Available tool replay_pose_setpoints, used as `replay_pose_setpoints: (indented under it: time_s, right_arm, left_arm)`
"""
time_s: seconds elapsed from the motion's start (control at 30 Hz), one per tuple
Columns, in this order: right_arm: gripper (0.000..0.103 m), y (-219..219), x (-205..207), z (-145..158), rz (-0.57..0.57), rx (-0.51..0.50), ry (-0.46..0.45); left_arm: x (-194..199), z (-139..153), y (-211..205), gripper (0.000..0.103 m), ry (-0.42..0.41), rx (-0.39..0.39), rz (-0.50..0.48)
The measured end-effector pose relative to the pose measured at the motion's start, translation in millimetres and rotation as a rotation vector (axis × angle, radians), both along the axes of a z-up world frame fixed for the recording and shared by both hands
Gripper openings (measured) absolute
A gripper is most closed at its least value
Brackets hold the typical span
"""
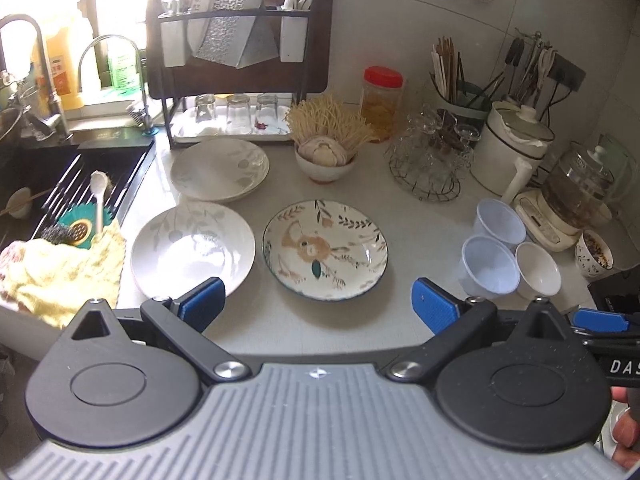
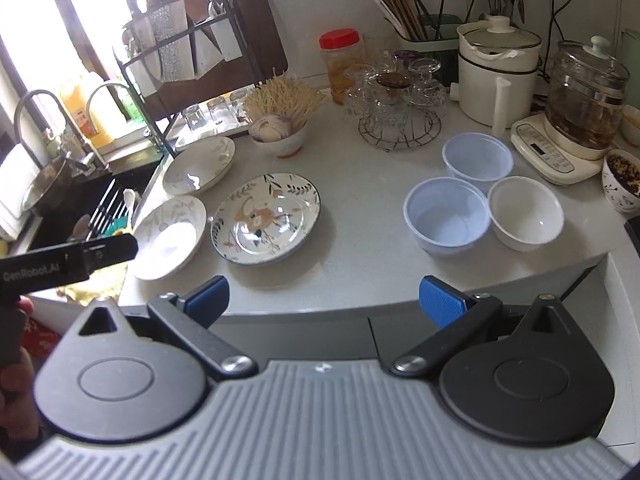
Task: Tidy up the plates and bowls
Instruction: 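Reach the left gripper to the white leaf-pattern bowl rim and close it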
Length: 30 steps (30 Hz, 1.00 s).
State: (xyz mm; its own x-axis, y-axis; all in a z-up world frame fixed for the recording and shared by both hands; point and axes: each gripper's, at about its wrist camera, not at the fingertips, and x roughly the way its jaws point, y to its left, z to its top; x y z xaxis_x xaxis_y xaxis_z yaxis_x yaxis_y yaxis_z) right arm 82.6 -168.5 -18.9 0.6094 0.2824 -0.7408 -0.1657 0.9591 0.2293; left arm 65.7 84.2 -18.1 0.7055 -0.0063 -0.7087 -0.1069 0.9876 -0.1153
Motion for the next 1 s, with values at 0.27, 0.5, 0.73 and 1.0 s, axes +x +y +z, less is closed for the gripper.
replay_pose_setpoints:
  time_s: [0.27, 0.5, 0.73, 1.0]
  right_arm:
    - [0.103, 35, 29, 6, -0.014, 0.006, -0.009]
    - [0.103, 56, 50, 4, -0.030, 0.053, 0.003]
    - [0.103, 85, 74, -10, -0.024, 0.079, 0.065]
    - [0.102, 128, 94, -28, -0.026, 0.110, 0.099]
  left_arm:
    - [44, -7, 38, 0.101, -0.001, 0.033, -0.003]
    - [79, -15, 62, 0.101, -0.027, 0.075, -0.027]
    - [105, -31, 103, 0.101, -0.021, 0.047, 0.019]
    - [135, -44, 158, 0.101, 0.015, 0.090, 0.029]
